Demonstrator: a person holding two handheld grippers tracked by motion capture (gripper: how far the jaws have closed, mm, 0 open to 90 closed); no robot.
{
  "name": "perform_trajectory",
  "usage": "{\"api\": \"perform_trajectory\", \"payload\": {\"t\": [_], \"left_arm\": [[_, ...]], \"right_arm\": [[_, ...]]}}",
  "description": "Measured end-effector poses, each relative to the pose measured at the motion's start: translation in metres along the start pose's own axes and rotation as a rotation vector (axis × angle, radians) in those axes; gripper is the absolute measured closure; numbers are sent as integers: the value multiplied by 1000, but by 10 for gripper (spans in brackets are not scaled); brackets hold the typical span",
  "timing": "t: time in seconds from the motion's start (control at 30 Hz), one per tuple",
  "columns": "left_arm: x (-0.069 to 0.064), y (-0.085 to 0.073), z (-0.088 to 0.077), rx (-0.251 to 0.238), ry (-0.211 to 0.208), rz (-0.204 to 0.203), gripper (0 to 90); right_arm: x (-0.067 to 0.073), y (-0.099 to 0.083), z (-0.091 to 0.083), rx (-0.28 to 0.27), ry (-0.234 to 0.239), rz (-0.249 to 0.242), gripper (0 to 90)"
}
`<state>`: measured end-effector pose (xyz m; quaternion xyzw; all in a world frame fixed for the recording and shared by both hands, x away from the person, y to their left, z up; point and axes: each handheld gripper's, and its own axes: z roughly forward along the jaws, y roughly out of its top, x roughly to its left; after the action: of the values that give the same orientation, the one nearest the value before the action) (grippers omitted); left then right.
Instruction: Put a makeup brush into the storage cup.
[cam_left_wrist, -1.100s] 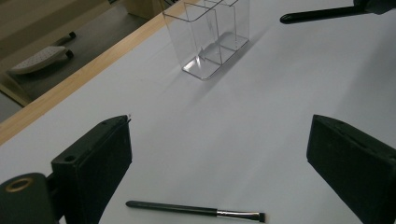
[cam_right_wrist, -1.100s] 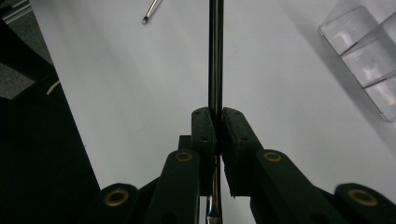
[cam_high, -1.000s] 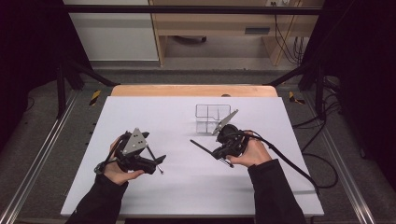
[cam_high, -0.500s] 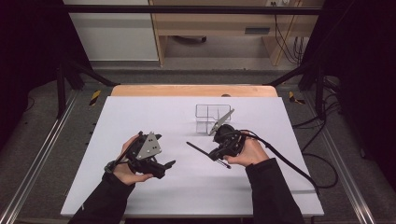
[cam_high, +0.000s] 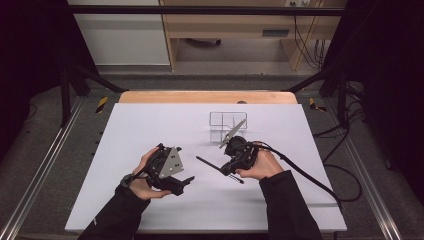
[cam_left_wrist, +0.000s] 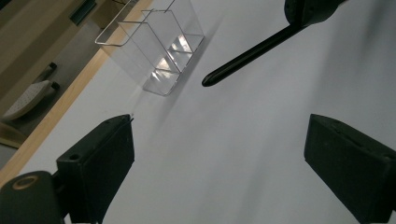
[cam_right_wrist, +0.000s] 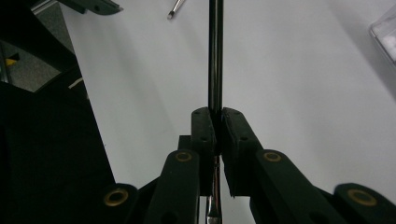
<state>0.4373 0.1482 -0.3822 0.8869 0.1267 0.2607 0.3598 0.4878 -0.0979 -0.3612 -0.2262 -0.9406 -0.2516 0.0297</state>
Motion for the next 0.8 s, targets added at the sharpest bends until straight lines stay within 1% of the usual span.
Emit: {"api": "perform_trajectory", "payload": {"t": [0.13, 0.3, 0.33, 0.53, 0.6, 0.67, 0.7, 0.73, 0.77, 0.8], "left_arm": [[-5, 3, 3, 13, -3, 44, 88], [-8, 6, 7, 22, 1, 71, 98], [-9, 6, 8, 23, 3, 74, 104], [-15, 7, 12, 43, 20, 128, 120], [-17, 7, 14, 46, 23, 144, 130], [-19, 8, 16, 49, 27, 161, 139], [-19, 9, 16, 40, 29, 175, 139], [-20, 10, 16, 49, 28, 177, 141], [-20, 11, 17, 42, 40, 198, 144], [-22, 12, 17, 47, 39, 201, 150]], "right_arm": [[1, 0, 2, -2, 8, 4, 843], [1, 1, 2, -1, 12, 0, 843], [2, 1, 2, 0, 14, -2, 844], [5, 1, 4, 6, 15, -8, 843], [5, 2, 7, 15, 19, -14, 843], [5, 4, 9, 21, 26, -10, 843], [5, 4, 9, 21, 26, -10, 843], [4, 4, 9, 24, 28, -10, 843], [4, 4, 10, 28, 30, -10, 843], [4, 5, 11, 31, 31, -12, 843]]}}
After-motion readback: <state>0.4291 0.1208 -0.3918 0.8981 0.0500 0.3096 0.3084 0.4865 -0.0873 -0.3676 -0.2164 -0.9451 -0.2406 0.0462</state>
